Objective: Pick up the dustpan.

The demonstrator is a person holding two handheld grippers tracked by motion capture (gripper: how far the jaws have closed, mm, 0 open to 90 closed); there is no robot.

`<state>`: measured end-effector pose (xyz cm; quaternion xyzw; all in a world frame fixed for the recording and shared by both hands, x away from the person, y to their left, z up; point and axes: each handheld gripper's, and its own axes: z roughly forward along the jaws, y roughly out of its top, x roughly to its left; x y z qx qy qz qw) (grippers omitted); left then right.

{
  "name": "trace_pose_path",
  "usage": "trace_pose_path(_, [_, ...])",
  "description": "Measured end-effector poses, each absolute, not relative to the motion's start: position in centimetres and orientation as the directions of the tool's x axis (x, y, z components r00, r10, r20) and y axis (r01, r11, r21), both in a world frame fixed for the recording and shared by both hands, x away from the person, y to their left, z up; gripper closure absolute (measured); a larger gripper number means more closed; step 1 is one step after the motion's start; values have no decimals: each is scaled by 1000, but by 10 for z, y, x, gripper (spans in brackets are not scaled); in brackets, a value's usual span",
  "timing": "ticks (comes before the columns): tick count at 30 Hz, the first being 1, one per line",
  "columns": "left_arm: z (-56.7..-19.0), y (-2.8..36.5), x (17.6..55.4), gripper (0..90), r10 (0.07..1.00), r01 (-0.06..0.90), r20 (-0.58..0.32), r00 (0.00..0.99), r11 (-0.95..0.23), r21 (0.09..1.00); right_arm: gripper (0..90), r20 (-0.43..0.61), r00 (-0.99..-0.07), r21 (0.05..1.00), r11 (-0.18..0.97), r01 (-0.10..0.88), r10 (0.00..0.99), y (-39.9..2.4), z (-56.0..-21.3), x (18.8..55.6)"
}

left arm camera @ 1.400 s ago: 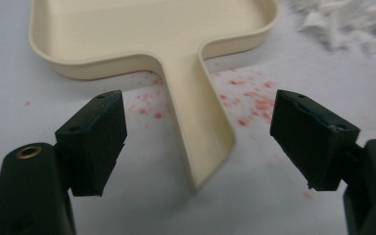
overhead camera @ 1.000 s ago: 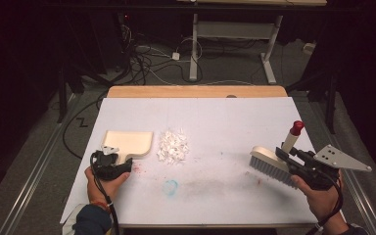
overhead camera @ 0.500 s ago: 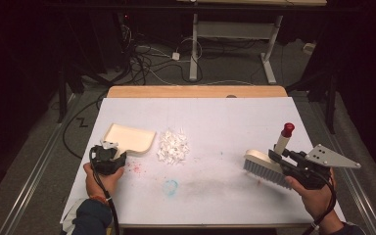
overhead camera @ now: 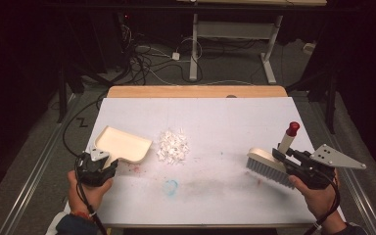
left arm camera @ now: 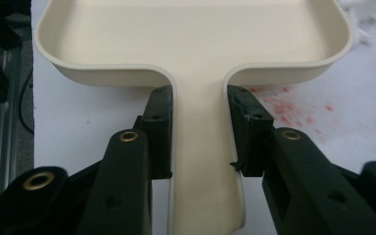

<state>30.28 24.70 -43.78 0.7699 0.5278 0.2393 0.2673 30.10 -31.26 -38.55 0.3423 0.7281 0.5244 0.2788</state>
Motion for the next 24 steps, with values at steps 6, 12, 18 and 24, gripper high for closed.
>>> trace_pose_path(6, [-439,243,278,636,915,686,80,396,-353,637,717,-46,-618,954,219,206,785,-312,-386,302])
trace_pose_path(12, [-450,225,261,635,870,690,65,488,-430,582,717,-53,-621,953,224,201,782,-310,-385,303])
trace_pose_path(18, [-449,223,259,634,860,685,62,507,-445,577,717,-40,-635,956,214,200,772,-308,-387,306])
trace_pose_path(24, [-450,221,260,634,849,681,62,524,-461,569,717,-29,-633,954,211,214,773,-306,-389,312])
